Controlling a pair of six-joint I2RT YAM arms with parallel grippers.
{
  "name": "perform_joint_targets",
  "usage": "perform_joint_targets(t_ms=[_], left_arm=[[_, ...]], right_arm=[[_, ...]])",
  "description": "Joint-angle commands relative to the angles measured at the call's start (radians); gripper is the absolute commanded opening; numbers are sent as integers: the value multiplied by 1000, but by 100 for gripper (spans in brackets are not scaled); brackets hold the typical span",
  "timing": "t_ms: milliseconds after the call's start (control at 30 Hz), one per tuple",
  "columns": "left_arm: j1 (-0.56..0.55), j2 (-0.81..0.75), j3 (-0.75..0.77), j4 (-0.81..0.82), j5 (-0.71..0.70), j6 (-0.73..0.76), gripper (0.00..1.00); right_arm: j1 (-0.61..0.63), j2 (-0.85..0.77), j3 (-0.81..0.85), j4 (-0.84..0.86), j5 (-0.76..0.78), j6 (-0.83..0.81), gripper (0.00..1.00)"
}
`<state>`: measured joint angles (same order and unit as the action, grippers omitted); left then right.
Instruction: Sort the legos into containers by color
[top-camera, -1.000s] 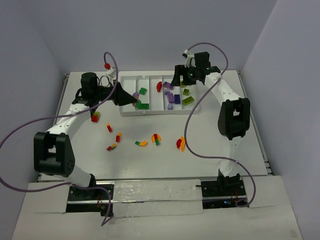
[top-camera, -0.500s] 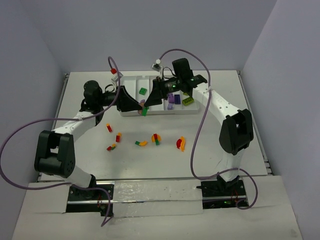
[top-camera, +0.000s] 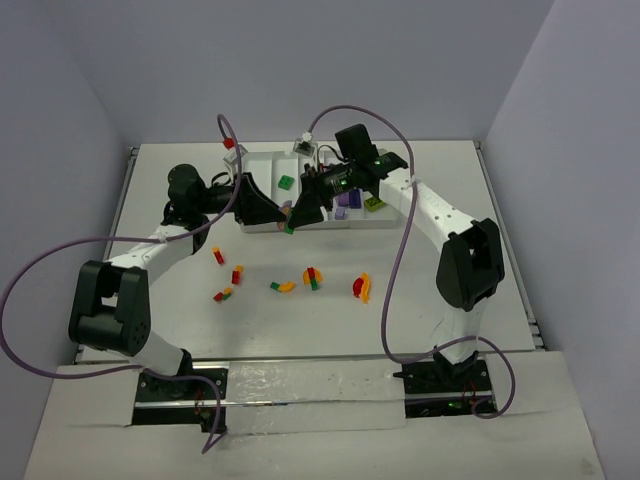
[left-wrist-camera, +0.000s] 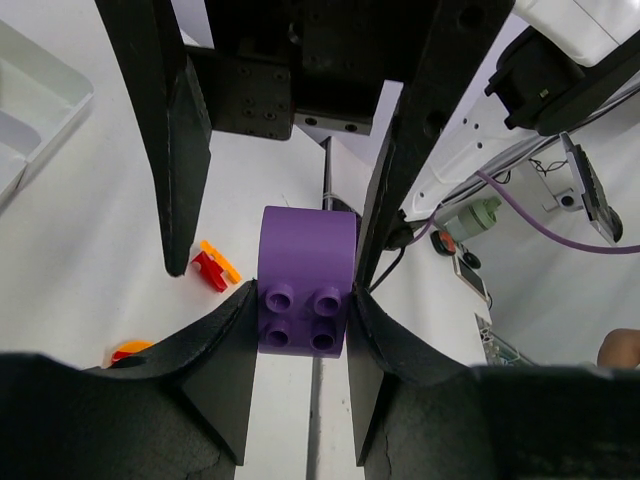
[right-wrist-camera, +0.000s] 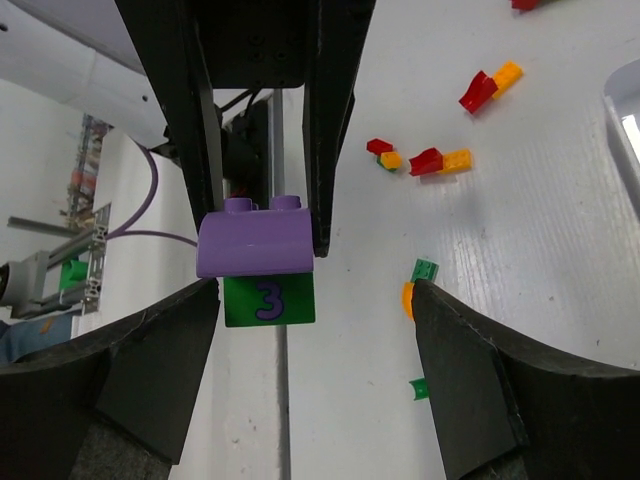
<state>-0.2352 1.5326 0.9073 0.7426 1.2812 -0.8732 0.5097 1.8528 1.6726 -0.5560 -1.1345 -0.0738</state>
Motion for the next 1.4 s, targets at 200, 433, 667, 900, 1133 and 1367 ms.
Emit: perform_joint_targets(t_ms=[200,433,667,900,1133,1367], left_arm=[[-6,-12,34,-27,-3,58,0],[34,-12,78,-219,-28,228,0],[137,11,208,-493,-274,431,0],[-21,158,346,-574,-538,545,0],[-226,400,550,-613,-843,620,0],[-274,649,803,-628,-939,576,3]], right_arm=[[17,-38,-13,-36,-5,-67,49],[14,-26,2,-42,22,-52,0],[-93,-60,-92,-168,72,-169,0],[-341,-170,-191,-199,173,-207,0],[-487,-271,-267,-47,358,-45,0],[-572,-301,-317,22,378,16,0]])
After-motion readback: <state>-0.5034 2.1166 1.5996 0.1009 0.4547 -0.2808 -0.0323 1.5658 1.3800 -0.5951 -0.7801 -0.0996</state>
